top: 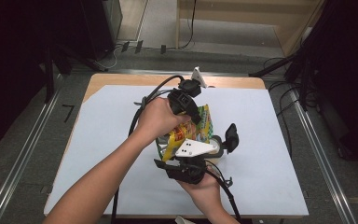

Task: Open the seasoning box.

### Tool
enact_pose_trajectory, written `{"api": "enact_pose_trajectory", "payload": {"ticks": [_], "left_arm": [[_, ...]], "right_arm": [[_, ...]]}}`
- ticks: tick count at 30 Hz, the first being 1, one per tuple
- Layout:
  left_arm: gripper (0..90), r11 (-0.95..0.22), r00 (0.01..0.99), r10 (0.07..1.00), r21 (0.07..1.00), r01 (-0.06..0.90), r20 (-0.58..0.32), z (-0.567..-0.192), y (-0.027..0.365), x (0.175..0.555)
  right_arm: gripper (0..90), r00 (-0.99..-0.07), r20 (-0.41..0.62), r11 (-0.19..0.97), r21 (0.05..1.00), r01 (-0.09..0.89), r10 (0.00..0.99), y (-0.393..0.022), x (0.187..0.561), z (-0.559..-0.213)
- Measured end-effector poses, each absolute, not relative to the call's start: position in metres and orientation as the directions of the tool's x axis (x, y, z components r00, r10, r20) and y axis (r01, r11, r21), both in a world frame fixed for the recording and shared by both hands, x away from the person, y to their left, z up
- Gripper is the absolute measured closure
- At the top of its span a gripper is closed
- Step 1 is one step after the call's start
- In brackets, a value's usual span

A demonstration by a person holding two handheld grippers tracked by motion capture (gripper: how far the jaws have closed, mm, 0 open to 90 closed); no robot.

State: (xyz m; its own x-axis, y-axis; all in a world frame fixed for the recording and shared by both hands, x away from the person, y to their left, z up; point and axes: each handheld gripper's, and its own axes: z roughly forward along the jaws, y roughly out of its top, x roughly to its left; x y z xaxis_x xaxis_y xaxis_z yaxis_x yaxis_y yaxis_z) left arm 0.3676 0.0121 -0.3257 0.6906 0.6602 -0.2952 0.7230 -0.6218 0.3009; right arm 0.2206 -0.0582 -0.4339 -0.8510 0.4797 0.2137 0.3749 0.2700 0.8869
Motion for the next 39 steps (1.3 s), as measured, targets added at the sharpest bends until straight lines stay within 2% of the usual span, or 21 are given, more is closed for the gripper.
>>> {"api": "enact_pose_trajectory", "payload": {"ticks": [39], "left_arm": [[86.6,-0.623,0.691,0.659,0.299,0.723,-0.298,-0.3287,0.0156,0.3662]], "right_arm": [[67.1,-0.852,0.231,0.272,0.88,0.389,0.47,-0.0561,0.2203,-0.4368]]}}
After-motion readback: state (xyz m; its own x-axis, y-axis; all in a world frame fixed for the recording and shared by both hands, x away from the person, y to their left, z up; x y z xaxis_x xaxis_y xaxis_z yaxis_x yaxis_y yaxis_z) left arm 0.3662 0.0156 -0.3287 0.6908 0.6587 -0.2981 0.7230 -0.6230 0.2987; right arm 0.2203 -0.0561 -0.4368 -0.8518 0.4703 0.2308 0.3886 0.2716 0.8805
